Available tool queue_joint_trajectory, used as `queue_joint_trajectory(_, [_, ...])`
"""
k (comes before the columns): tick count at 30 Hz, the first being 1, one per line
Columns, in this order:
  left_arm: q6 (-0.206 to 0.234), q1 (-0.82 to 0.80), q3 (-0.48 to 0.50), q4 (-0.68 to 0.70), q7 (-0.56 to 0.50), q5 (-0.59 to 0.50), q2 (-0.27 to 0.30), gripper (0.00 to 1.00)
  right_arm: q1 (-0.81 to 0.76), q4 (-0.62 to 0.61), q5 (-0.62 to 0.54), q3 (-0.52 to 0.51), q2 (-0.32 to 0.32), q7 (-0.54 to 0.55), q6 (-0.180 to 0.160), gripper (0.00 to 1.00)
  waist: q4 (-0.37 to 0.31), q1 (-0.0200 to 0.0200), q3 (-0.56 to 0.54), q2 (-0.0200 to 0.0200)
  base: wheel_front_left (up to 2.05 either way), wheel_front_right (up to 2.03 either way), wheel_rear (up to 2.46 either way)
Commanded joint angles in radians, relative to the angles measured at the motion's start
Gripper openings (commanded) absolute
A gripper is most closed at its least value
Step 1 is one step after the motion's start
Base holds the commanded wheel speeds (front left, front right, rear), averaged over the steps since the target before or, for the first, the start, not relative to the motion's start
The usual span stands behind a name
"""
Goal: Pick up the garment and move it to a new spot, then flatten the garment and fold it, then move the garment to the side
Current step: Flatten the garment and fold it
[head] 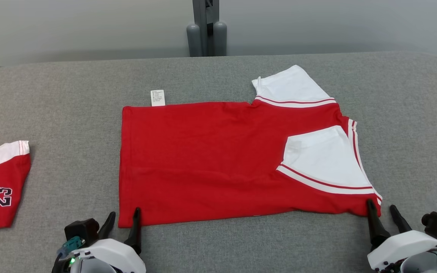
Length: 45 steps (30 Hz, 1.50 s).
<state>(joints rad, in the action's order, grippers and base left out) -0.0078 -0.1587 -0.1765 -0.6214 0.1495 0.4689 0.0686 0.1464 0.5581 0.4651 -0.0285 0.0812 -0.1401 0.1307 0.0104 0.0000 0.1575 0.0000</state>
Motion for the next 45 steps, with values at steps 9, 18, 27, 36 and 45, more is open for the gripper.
queue_joint_trajectory(9, [-0.016, -0.007, -0.044, -0.016, -0.055, 0.022, -0.015, 1.00, 0.030, 0.015, 0.101, 0.067, 0.005, 0.055, 0.000, 1.00, 0.005, 0.0000, 0.013, 0.0000, 0.00, 0.00, 0.00])
queue_joint_trajectory(18, [-0.026, -0.013, -0.057, -0.001, -0.066, 0.044, -0.012, 0.00, 0.042, 0.018, 0.161, 0.117, 0.024, 0.040, 0.000, 0.00, 0.004, 0.0000, 0.012, 0.0000, 0.00, 0.00, 0.00])
queue_joint_trajectory(27, [-0.003, -0.005, -0.052, 0.023, -0.029, 0.026, 0.017, 0.00, 0.038, 0.024, 0.187, 0.145, 0.059, 0.035, 0.000, 0.00, 0.002, 0.0000, -0.013, 0.0000, 0.00, 0.00, 0.00])
queue_joint_trajectory(36, [0.006, 0.046, -0.090, 0.091, -0.120, 0.002, 0.072, 0.00, 0.000, -0.035, 0.221, 0.151, 0.088, 0.188, 0.000, 0.00, 0.001, 0.0000, -0.051, 0.0000, 0.00, 0.00, 0.00])
queue_joint_trajectory(45, [-0.002, 0.129, -0.113, 0.257, -0.260, -0.005, 0.169, 0.00, -0.067, -0.148, 0.230, 0.079, 0.104, 0.423, 0.000, 0.00, 0.005, 0.0000, -0.076, 0.0000, 0.00, 0.00, 0.00])
